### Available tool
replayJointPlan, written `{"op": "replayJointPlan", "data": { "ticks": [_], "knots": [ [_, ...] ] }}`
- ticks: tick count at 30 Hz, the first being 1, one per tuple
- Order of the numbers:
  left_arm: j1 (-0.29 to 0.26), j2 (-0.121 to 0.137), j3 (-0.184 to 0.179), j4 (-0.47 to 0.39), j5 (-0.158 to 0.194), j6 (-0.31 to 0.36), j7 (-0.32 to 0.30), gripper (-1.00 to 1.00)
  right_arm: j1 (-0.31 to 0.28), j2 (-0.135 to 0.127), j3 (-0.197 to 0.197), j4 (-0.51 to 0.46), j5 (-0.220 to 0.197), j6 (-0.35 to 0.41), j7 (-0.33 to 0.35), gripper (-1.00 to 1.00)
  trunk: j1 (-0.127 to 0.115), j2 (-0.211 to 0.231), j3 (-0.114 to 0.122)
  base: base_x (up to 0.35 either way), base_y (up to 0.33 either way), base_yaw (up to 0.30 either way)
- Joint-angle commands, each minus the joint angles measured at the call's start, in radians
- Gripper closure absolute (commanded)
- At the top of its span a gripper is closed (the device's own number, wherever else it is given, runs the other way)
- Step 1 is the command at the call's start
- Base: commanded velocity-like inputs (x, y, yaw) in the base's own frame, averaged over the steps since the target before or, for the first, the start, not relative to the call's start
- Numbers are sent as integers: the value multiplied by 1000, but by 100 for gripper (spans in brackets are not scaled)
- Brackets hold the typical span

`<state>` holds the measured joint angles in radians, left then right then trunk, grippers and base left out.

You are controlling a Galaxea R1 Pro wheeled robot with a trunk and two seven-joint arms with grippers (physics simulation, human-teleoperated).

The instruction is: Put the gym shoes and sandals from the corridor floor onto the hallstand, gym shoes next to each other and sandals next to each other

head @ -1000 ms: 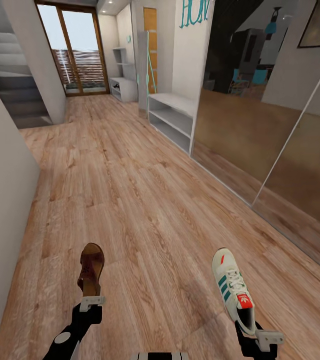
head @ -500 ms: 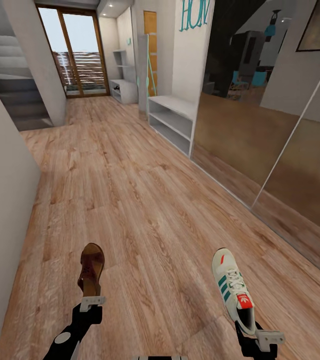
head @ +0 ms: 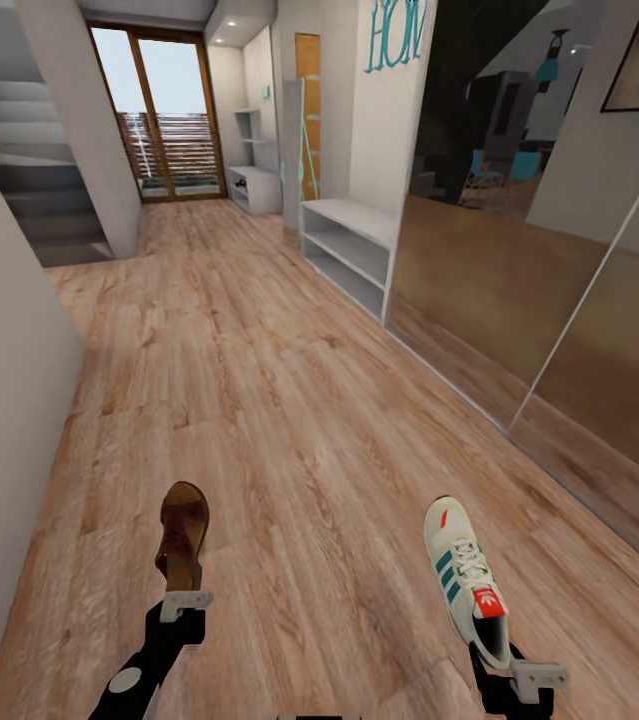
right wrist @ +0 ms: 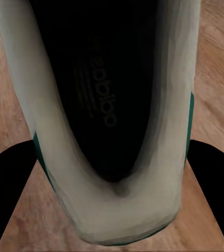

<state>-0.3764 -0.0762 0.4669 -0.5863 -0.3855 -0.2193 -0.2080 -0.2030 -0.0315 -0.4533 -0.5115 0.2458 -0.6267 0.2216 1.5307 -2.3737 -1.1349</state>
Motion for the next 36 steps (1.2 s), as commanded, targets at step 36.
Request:
{"op": "replayJointPlan", "data": {
  "ticks": [36],
  "knots": [
    [-1, -2, 11, 3, -5, -6, -8, 100, -1, 1, -8, 2, 7, -4, 9, 100, 0, 0, 37, 331, -27, 211]
  ]
}}
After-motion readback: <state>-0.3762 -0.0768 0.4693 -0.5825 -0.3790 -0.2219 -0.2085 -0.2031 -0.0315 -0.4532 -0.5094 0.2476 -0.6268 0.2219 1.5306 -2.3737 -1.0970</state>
